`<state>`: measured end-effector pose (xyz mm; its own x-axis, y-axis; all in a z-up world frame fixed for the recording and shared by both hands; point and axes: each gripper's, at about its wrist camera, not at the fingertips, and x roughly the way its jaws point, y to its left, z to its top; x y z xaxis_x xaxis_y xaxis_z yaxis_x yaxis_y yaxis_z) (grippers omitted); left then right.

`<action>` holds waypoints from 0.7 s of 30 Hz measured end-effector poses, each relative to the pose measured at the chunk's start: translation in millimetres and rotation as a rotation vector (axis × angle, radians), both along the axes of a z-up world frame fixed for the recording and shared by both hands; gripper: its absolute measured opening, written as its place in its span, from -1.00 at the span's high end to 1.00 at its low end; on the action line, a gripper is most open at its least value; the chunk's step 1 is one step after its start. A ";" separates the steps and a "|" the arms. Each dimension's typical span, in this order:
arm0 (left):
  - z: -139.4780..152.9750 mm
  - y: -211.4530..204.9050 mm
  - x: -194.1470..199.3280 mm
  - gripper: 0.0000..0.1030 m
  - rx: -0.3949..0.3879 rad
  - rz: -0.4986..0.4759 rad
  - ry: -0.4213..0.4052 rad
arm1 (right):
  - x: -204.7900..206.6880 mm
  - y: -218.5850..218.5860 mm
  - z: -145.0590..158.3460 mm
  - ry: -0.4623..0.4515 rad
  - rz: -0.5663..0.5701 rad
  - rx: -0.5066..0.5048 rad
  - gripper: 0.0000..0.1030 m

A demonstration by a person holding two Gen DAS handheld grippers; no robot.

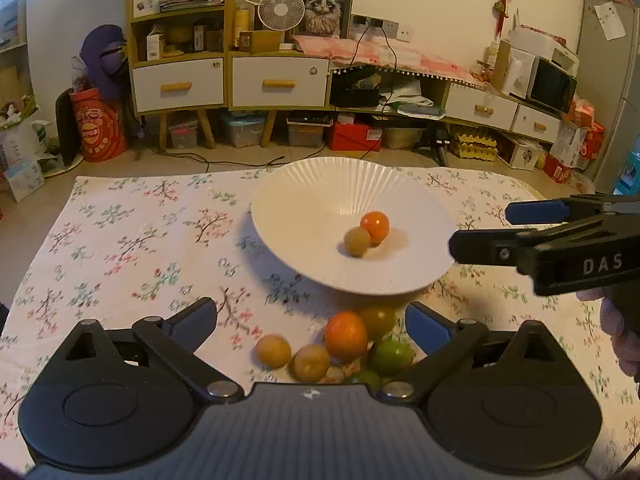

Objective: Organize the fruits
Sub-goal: 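Withdraw both open tools from the plate back toward the fruit cluster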

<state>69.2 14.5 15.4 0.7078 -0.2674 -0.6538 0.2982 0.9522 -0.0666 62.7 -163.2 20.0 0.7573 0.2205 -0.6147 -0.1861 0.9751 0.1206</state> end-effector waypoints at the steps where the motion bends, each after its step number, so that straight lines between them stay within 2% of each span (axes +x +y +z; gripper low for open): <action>1: -0.2 3.0 -2.0 -0.92 -0.001 0.001 0.000 | -2.8 -0.3 -0.3 0.000 -0.004 0.006 -0.94; 16: -14.6 35.8 -35.9 -0.92 -0.022 0.055 -0.008 | -35.4 2.7 -22.0 0.065 -0.015 0.057 -0.95; 21: -19.1 44.8 -46.0 -0.92 -0.011 0.050 -0.011 | -48.9 9.4 -32.7 0.086 0.025 0.024 -0.95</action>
